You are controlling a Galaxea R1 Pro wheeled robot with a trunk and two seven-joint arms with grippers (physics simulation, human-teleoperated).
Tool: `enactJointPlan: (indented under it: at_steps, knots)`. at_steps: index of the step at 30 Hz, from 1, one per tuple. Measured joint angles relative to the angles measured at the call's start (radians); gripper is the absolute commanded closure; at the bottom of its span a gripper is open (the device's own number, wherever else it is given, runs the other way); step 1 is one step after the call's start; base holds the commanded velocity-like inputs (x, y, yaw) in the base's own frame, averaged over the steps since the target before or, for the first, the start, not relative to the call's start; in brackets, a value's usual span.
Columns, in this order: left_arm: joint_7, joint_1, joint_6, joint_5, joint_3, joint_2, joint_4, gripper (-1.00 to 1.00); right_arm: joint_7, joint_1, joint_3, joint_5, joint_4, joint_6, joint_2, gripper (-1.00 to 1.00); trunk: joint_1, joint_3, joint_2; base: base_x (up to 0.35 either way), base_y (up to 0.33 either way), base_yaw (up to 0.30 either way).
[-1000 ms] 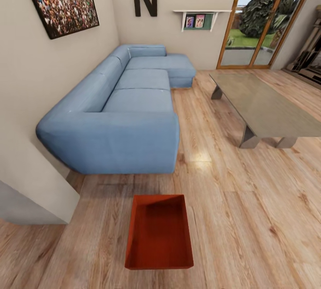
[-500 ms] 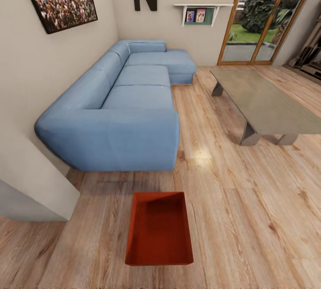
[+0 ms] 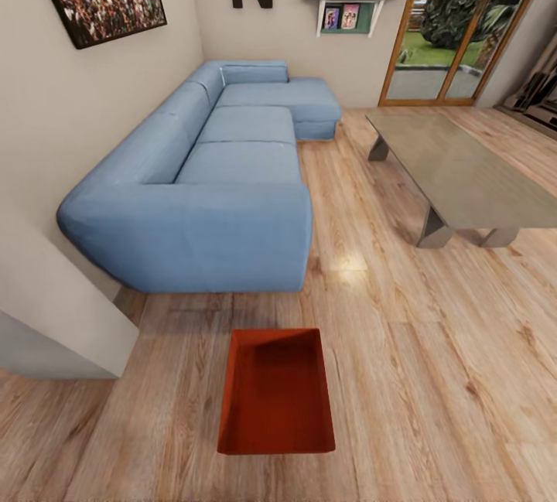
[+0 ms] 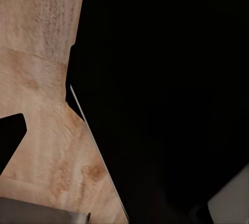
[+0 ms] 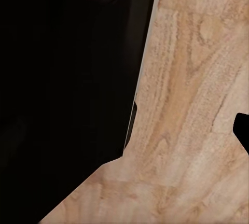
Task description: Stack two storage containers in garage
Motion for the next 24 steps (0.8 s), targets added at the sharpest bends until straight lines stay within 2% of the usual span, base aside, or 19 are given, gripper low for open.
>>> enactJointPlan:
  at_steps: [24]
  knots:
    - [0.0,0.0,0.0,0.0,0.0,0.0,0.0,-1.0,-0.004,0.0,0.0,0.0,0.0,0.001,0.0,-1.0,0.0,-0.038,0.0,0.0,0.0,0.0]
